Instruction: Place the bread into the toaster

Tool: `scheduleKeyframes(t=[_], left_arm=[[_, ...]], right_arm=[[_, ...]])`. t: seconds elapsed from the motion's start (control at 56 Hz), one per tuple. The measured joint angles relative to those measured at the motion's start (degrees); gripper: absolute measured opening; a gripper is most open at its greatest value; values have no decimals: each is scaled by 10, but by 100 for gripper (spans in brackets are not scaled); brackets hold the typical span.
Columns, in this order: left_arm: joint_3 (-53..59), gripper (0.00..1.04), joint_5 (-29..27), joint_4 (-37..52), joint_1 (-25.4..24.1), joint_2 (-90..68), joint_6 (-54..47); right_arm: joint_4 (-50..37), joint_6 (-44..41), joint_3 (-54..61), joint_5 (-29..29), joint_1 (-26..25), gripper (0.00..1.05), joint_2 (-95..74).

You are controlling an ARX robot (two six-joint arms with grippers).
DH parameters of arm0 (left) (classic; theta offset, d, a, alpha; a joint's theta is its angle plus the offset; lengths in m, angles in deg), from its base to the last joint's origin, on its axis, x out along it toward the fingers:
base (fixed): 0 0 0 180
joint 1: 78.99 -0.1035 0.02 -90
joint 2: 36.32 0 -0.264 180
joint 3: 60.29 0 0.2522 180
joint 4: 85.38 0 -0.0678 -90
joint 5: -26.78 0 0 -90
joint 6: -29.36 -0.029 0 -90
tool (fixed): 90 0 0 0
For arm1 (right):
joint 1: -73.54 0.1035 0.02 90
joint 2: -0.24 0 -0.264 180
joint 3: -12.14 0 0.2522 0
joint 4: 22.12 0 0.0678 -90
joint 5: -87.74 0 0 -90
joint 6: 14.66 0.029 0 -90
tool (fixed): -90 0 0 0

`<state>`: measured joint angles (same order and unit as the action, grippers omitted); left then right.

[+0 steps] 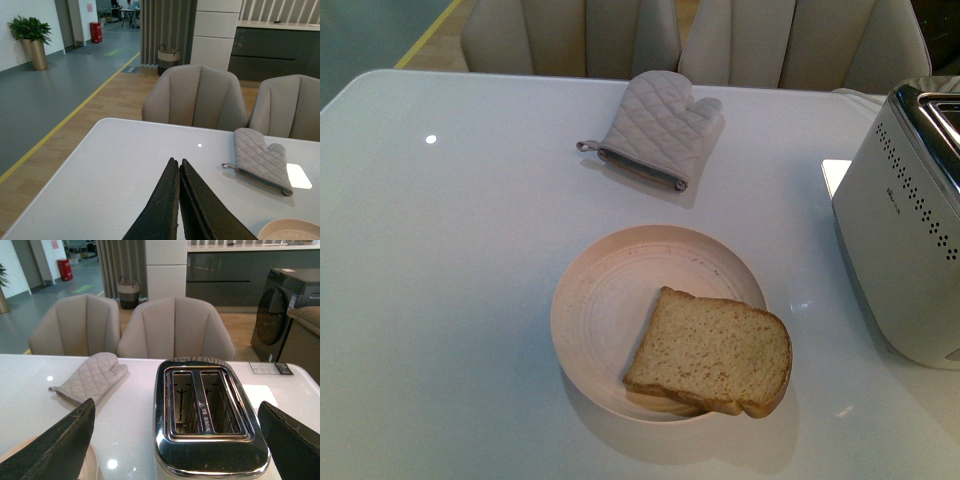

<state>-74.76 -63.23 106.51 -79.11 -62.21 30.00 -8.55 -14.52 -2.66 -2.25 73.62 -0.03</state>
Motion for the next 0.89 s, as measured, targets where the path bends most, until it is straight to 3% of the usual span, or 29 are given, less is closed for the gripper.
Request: scheduleKeyframes(t=[0.696, 0.768, 0.893], left_arm=[[0, 3, 0, -154, 0, 157, 0], [0, 3, 0, -227, 0, 210, 0], [0, 3, 0, -254, 0, 253, 0]], right_arm=[[0, 0, 0, 0, 0, 96, 0], [0, 0, 0, 0, 0, 96, 0], [0, 0, 0, 0, 0, 96, 0]])
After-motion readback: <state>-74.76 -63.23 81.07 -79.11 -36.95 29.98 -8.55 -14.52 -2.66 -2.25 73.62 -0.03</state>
